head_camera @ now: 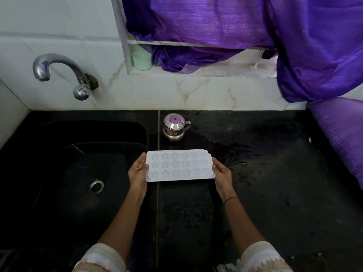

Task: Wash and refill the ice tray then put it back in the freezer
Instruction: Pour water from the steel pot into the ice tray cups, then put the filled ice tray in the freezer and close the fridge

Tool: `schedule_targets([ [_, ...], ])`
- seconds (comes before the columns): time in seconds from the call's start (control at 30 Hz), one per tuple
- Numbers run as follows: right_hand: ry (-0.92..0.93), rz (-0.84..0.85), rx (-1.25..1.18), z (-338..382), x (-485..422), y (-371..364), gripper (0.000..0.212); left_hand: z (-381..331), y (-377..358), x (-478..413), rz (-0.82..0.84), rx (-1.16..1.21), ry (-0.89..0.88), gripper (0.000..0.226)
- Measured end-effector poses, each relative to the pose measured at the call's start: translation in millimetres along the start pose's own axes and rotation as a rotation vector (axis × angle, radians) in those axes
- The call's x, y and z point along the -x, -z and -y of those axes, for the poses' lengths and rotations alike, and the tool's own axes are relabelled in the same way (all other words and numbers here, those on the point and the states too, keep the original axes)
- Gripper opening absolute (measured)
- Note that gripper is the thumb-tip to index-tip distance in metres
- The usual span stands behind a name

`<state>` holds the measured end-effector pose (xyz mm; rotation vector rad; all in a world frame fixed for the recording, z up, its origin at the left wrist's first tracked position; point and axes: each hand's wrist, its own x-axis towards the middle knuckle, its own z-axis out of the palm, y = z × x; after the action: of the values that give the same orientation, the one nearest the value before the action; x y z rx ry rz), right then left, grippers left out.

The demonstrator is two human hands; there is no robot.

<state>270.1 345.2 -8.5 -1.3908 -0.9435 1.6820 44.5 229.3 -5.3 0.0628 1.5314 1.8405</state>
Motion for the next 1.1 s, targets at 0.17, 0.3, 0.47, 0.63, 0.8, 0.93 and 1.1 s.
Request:
schedule_targets([
  [0.17, 0.006, 0.046, -0.032, -5.6, 20.2, -18.3, 0.027, -9.9, 27.9, 8.2, -0.018, 0.043, -0.035, 0.042],
  [0.3, 0.012, 0.084, -0.017, -11.8, 29.1, -35.3, 0.033, -22.5, 50.8, 22.3, -0.053, 0.079, -0.065, 0.041],
  [0.47, 0.011, 0.164, 0.002, -13.7, 45.4, -60.7, 0.036, -36.5, 80.6, 41.7, -0.132, 0.142, -0.102, 0.040],
  [0.63, -0.012, 0.280, 0.039, -16.4, 64.4, -85.6, 0.032, -43.9, 114.2, 71.7, -0.257, 0.214, -0.156, 0.039],
  [0.8, -0.040, 0.380, 0.077, -27.0, 80.1, -109.1, 0.032, -45.1, 144.8, 103.8, -0.384, 0.302, -0.213, 0.037],
  [0.93, -0.061, 0.464, 0.135, -36.4, 93.1, -122.4, 0.033, -41.3, 164.2, 131.1, -0.492, 0.374, -0.234, 0.037],
  [1.1, -0.088, 0.598, 0.198, -46.6, 123.2, -136.9, 0.025, -32.9, 188.6, 170.5, -0.643, 0.465, -0.247, 0.036],
])
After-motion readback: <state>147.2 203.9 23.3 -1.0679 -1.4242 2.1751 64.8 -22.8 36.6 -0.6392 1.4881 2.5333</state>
